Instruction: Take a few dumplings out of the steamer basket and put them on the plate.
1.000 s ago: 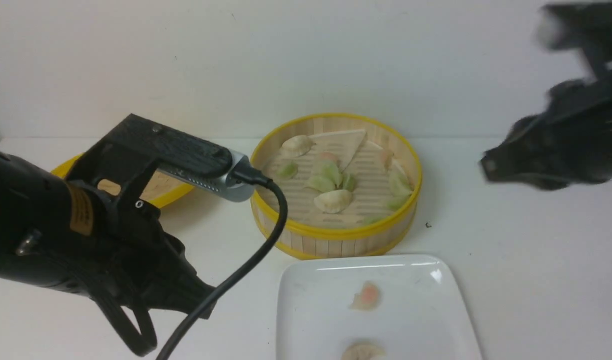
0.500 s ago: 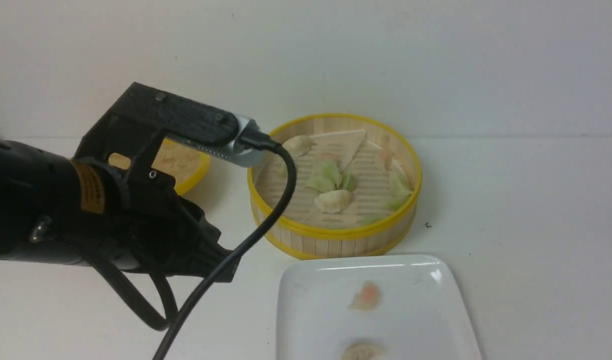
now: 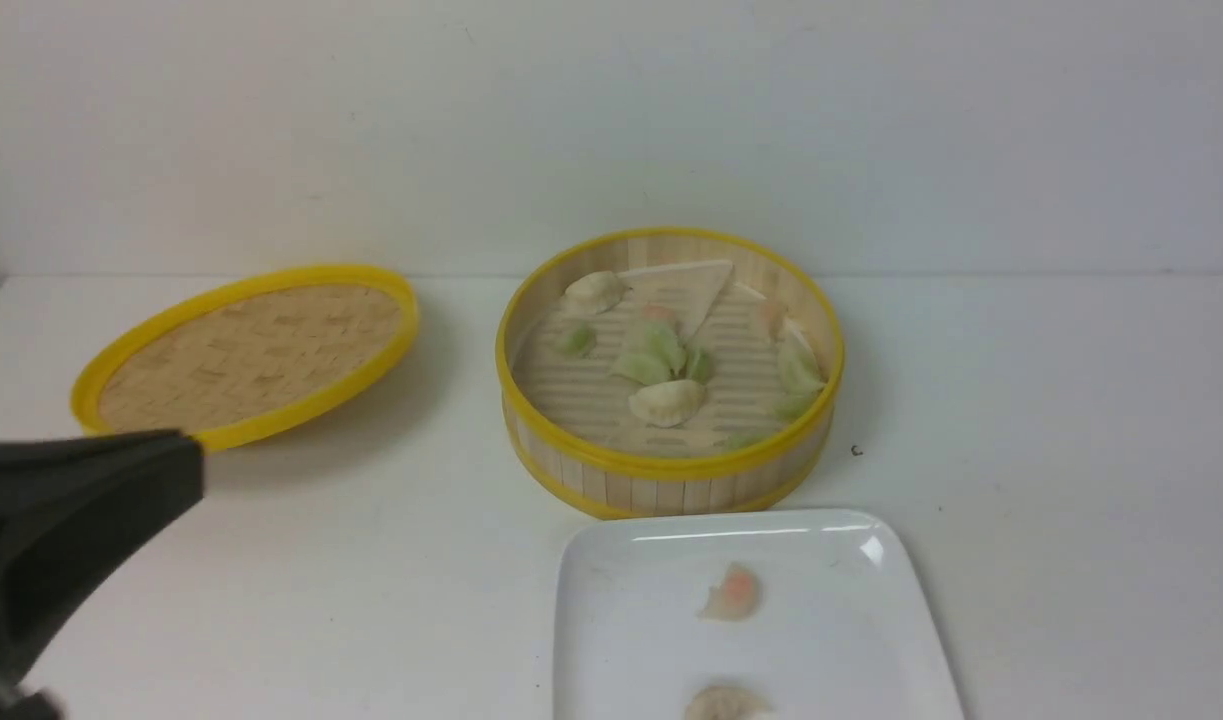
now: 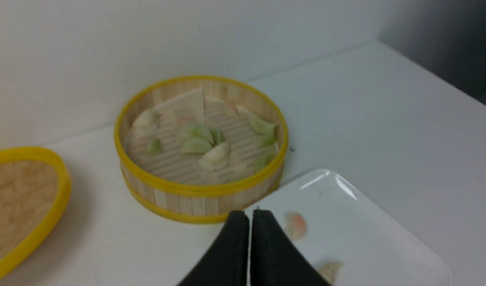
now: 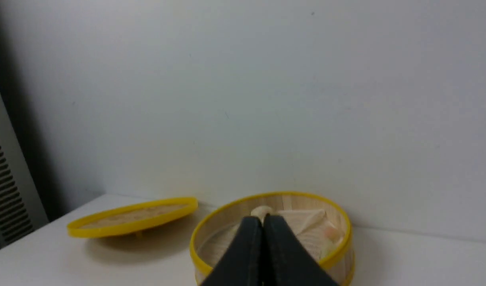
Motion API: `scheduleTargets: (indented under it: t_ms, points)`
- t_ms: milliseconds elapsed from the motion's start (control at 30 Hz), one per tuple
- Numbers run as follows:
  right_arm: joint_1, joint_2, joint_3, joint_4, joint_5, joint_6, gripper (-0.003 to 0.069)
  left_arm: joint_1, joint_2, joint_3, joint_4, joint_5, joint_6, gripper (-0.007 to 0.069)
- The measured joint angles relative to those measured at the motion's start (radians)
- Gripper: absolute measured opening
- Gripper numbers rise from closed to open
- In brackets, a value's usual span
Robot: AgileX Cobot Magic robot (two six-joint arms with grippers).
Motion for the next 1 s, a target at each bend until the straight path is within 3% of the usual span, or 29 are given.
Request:
scheduleTargets:
  t_ms: [300,767,1000]
  points:
    - [0.0,0.0,0.0,0.0,0.128,0.0,-0.0013,0.0,-0.24,0.169,0.011,-0.014,-0.003,-0.0006]
    - [0.0,0.0,0.0,0.0,0.223,-0.001,-0.0013,0.037,-0.295,0.247,0.047,-0.022,-0.001,-0.0006]
    - [0.0,0.0,0.0,-0.001,0.223,-0.002,-0.0013,0.37,-0.475,0.527,-0.085,-0.158,0.16,-0.0006]
